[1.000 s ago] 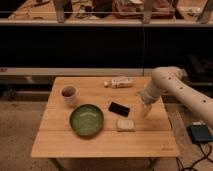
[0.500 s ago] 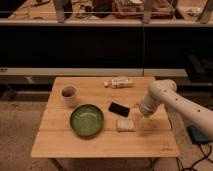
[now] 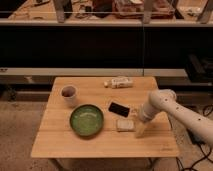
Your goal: Place the white sponge in the ceramic bowl
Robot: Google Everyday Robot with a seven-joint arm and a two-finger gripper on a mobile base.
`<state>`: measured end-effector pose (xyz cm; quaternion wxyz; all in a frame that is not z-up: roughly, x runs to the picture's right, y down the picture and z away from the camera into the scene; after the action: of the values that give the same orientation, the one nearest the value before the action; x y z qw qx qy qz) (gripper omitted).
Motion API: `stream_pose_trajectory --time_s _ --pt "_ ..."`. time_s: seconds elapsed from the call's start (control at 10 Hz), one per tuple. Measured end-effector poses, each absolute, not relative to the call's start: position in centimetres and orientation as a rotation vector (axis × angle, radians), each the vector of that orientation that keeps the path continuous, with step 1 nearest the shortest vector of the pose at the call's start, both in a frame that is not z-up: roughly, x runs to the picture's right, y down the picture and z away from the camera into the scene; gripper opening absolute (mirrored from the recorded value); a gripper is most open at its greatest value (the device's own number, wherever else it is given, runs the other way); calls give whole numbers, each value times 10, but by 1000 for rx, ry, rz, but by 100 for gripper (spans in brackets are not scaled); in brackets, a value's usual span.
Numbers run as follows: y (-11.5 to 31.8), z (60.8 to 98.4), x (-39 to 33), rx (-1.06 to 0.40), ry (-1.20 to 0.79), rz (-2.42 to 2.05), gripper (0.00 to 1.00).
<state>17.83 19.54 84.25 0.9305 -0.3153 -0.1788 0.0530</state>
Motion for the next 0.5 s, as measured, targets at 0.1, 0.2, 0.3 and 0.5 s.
stream_pose_trajectory --time_s 0.1,0.2,0.3,0.5 --pt "199 844 175 -647 -380 111 78" --pt "202 845 172 -649 -391 111 78" --pt "205 846 167 -649 -408 114 77" --pt "206 847 163 -643 -423 121 62"
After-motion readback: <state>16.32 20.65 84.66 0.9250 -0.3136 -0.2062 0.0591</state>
